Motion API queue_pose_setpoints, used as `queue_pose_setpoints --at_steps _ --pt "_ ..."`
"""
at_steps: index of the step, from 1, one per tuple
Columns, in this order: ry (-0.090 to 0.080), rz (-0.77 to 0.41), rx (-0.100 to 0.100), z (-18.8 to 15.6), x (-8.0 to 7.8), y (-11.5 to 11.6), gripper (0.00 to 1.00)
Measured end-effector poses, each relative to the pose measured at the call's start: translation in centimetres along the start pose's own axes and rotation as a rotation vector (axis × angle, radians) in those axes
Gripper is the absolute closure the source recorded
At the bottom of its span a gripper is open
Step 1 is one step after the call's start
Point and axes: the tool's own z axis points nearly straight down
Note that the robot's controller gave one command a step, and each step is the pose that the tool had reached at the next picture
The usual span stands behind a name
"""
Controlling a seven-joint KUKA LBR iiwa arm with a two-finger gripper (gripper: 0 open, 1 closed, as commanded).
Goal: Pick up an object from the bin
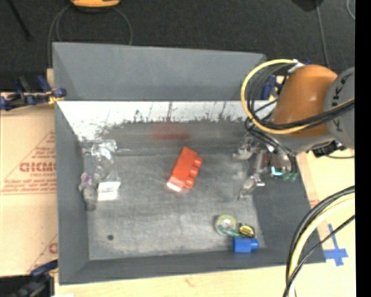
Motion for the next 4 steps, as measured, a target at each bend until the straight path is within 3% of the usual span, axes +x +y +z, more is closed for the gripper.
queue_pose_setpoints --at_steps 1,2,3,4 --pt "-0.011 -0.341 0.001 5.3 -4.2 6.9 0.0" --pt "-0.011 -0.581 0.0 3.3 -4.7 13.3 0.0" --pt "-0.009 -0.894 0.002 3.2 -6.4 17.0 0.0" --pt "-0.022 -1.162 0.009 5.5 -5.8 17.3 0.0"
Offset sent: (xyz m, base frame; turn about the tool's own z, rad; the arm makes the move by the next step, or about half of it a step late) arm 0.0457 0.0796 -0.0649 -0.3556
